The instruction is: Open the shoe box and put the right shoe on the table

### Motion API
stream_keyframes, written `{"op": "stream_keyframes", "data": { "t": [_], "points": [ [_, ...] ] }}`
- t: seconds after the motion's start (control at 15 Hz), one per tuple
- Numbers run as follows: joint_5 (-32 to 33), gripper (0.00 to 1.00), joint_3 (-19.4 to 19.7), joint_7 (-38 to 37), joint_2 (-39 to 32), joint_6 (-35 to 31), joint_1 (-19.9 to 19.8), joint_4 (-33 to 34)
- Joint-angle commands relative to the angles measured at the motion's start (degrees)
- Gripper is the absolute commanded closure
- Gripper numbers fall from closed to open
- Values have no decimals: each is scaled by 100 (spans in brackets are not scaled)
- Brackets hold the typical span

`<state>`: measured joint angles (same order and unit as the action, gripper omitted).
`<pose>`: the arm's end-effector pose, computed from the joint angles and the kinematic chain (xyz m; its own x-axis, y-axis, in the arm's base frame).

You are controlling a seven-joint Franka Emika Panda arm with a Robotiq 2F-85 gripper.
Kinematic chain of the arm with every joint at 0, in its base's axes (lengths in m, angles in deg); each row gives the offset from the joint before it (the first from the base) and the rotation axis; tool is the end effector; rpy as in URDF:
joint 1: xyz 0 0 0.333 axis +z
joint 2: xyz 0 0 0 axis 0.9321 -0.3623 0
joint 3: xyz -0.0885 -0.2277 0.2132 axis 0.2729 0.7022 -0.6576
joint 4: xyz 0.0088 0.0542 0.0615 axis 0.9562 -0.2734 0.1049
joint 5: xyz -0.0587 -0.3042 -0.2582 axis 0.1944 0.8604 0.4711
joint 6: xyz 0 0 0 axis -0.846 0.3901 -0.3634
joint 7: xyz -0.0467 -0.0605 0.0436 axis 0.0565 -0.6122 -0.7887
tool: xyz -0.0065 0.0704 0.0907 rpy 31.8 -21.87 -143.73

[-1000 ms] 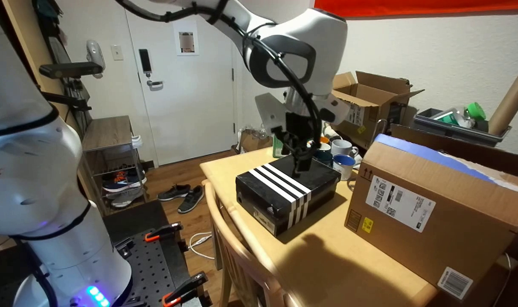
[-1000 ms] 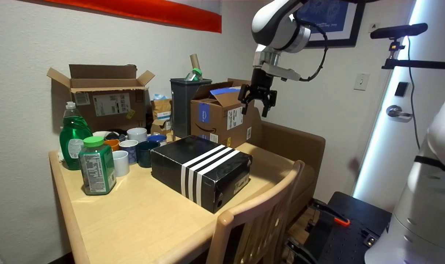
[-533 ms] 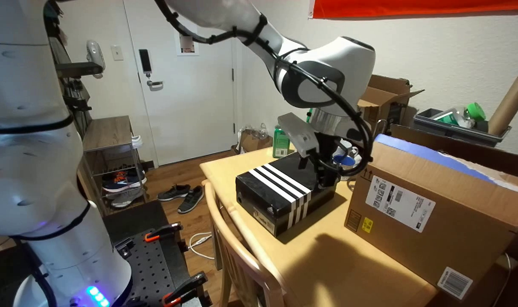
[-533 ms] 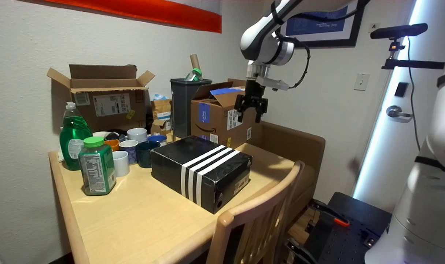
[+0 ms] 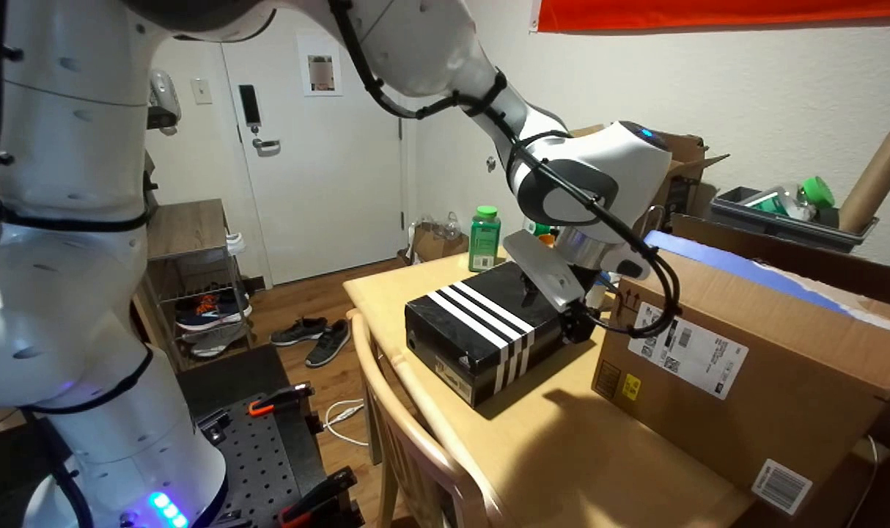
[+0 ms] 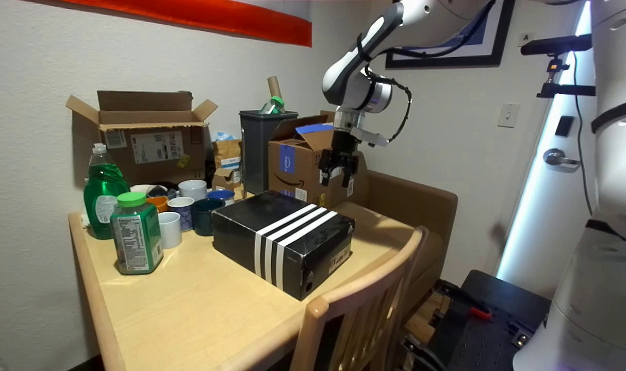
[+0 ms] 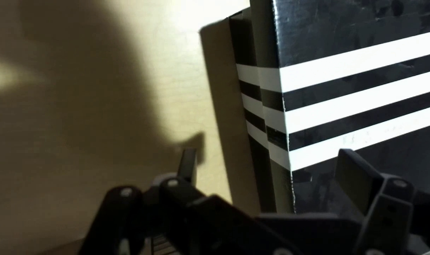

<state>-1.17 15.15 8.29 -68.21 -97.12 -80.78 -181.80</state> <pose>0.5824 -0.1846 0.2901 0.9949 -0.0947 -0.0356 -0.1004 -0.9660 -0.2381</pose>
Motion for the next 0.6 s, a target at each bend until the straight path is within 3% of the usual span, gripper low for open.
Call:
{"op": "stream_keyframes", "data": {
  "t": [0.0,0.53],
  "points": [
    [-232,0,-320,758,-272,68,-319,303],
    [-640,0,-639,2006,-569,199,-700,359]
  ]
}}
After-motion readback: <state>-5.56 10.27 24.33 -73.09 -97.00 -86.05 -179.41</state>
